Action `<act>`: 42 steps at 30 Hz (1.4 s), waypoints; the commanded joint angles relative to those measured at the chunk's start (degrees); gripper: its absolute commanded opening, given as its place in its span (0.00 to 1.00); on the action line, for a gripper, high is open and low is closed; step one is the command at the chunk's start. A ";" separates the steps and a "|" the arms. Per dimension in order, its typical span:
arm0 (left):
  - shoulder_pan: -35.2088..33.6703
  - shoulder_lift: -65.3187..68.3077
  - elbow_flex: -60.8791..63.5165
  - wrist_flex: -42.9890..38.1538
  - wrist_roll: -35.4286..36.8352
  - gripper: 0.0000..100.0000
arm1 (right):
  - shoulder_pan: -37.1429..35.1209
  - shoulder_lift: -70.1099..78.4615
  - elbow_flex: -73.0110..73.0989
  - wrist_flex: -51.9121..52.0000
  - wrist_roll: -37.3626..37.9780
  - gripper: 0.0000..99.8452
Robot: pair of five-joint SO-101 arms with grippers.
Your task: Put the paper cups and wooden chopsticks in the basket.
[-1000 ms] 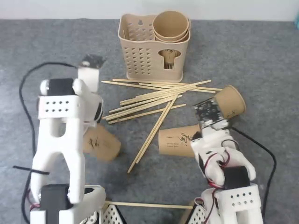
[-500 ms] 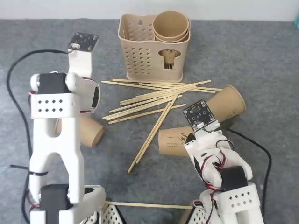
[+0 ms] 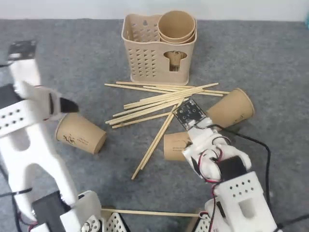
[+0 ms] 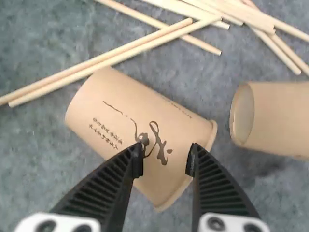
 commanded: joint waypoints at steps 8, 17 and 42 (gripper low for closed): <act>-0.62 13.98 1.36 -9.67 -3.25 0.35 | -0.57 3.91 0.53 -3.12 -0.18 0.16; 0.70 31.65 -4.88 -7.03 -5.63 0.34 | -0.66 3.91 0.79 -3.65 -0.18 0.16; 12.13 28.40 -14.11 5.54 -4.66 0.01 | 4.53 3.91 0.88 -5.58 -0.26 0.16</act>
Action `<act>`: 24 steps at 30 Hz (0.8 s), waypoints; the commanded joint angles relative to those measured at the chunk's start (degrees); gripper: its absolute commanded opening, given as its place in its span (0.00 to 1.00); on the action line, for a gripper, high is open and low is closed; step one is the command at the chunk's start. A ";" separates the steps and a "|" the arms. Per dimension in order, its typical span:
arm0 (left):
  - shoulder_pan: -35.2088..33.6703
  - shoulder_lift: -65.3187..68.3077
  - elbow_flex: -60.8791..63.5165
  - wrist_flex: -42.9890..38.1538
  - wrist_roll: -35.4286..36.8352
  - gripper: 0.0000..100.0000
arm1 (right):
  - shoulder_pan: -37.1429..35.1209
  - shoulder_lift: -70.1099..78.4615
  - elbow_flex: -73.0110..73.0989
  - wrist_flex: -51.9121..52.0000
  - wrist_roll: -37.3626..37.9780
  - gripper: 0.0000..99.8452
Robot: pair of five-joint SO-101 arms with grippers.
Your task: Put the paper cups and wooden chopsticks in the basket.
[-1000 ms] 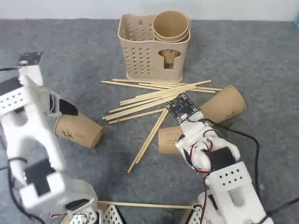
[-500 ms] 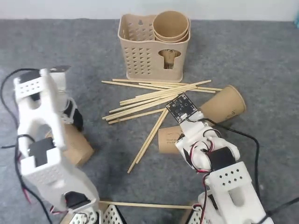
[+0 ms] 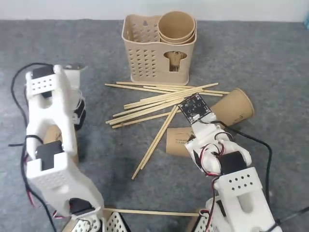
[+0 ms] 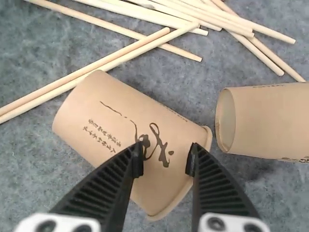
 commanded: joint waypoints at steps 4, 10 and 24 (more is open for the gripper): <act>4.22 -11.16 -7.87 1.05 5.19 0.01 | 0.75 1.19 0.26 -0.31 -0.26 0.16; 11.78 -20.48 -9.71 0.79 10.46 0.01 | 0.92 1.10 -0.35 -0.13 -0.26 0.16; 24.00 -18.64 -40.66 0.53 23.03 0.01 | 3.12 -7.34 -3.34 6.46 -3.87 0.23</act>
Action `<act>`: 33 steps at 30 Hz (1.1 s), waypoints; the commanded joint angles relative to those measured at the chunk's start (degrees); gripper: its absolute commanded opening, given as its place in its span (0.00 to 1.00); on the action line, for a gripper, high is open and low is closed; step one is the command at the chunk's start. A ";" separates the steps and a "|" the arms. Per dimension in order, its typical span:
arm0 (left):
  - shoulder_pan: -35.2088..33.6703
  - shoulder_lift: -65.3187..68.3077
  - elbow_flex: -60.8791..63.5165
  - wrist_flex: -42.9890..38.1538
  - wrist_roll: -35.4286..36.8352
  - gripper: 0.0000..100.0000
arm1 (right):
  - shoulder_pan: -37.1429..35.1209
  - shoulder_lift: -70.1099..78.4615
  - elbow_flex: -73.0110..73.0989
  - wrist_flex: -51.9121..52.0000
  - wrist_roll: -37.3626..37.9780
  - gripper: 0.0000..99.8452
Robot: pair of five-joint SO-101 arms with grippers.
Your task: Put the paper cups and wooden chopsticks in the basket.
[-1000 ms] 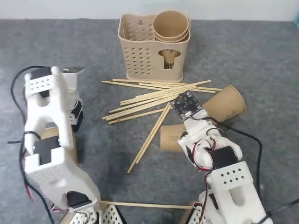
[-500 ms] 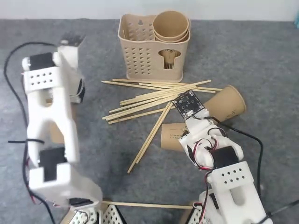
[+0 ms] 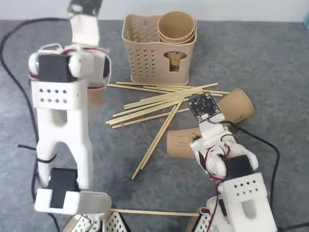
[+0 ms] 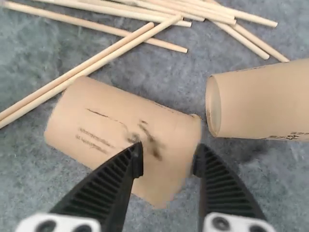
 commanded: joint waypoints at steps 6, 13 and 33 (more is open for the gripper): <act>6.95 7.91 -28.35 -3.60 7.12 0.01 | 0.84 -3.47 2.11 -1.80 -0.97 0.23; 11.52 16.35 -37.23 -15.03 16.62 0.01 | 3.74 -7.16 4.22 -1.98 -1.05 0.23; 18.29 35.34 -37.14 -39.30 16.53 0.01 | 7.60 -27.21 13.19 -1.80 -0.88 0.23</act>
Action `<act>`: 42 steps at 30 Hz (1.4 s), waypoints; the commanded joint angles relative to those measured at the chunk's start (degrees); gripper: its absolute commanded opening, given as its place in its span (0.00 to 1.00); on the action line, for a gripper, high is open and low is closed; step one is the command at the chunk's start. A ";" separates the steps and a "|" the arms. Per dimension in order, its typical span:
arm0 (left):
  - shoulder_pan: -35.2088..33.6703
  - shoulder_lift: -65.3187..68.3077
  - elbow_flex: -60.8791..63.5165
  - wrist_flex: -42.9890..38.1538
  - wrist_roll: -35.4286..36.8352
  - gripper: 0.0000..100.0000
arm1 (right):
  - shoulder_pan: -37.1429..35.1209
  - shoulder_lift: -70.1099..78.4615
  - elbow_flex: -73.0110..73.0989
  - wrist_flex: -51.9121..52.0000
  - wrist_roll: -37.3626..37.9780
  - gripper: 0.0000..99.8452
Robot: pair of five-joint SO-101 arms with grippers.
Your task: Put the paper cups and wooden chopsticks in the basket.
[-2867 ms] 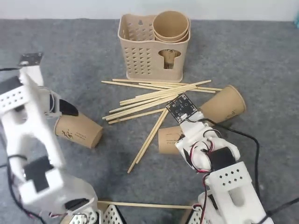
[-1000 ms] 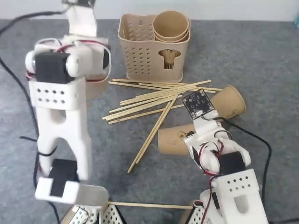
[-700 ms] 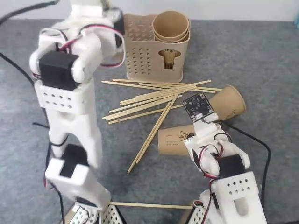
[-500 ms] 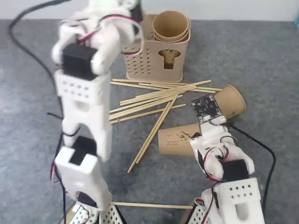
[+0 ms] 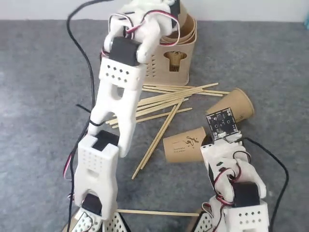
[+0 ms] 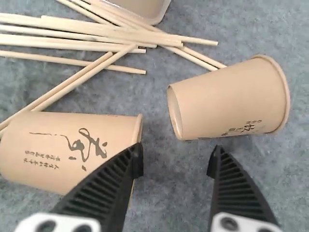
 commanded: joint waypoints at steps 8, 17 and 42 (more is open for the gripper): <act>1.32 3.96 -2.51 -2.55 -4.92 0.05 | 0.40 -0.92 -0.53 -1.27 -0.62 0.23; 1.41 0.35 -6.55 7.30 -8.79 0.36 | 0.48 -0.92 -0.44 -1.19 -0.62 0.23; -20.75 -38.42 26.33 39.47 -9.85 0.36 | 0.31 16.75 -22.07 6.81 -5.19 0.23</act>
